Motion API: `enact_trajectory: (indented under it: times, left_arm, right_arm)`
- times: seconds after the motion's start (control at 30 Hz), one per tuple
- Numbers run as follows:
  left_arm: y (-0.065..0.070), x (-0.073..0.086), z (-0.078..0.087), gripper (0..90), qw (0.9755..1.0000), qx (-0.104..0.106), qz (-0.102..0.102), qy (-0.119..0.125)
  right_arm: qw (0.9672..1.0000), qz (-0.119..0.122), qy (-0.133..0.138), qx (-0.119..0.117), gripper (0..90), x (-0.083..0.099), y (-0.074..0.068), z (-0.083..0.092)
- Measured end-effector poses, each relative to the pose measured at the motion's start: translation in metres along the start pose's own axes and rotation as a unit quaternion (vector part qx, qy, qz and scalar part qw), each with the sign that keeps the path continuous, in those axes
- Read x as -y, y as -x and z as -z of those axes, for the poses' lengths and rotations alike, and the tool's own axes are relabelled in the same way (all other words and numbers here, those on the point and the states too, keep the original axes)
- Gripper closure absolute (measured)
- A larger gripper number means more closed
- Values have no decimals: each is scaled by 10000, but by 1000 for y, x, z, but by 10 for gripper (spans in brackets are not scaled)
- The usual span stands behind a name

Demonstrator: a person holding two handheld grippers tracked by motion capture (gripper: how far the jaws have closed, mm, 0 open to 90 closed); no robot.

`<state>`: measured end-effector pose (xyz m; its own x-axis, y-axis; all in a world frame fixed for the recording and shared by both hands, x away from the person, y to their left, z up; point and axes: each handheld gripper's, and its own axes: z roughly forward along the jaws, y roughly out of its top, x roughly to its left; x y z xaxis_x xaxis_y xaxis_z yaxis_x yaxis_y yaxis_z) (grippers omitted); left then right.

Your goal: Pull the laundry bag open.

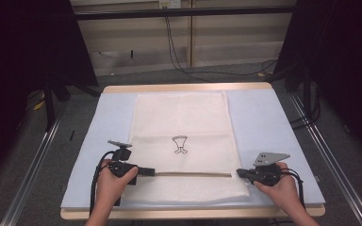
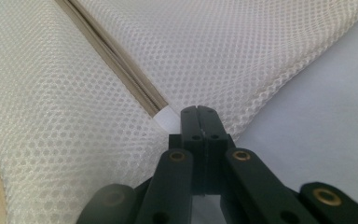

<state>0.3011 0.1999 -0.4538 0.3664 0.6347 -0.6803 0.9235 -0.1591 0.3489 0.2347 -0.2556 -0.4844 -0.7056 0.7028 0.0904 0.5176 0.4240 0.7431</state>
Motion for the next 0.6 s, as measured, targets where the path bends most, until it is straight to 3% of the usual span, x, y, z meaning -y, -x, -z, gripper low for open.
enact_trajectory:
  times: [0.1,0.47,0.6]
  left_arm:
    - [-3,1,6,873,10000,-27,-5,31]
    - [-21,13,31,872,9991,-121,287,288]
    - [-22,14,36,873,9991,-193,230,283]
  right_arm:
    - [10000,-1,-16,25,900,0,-1,0]
    - [10000,7,4,16,900,0,0,0]
    - [10000,-3,-10,23,900,0,0,0]
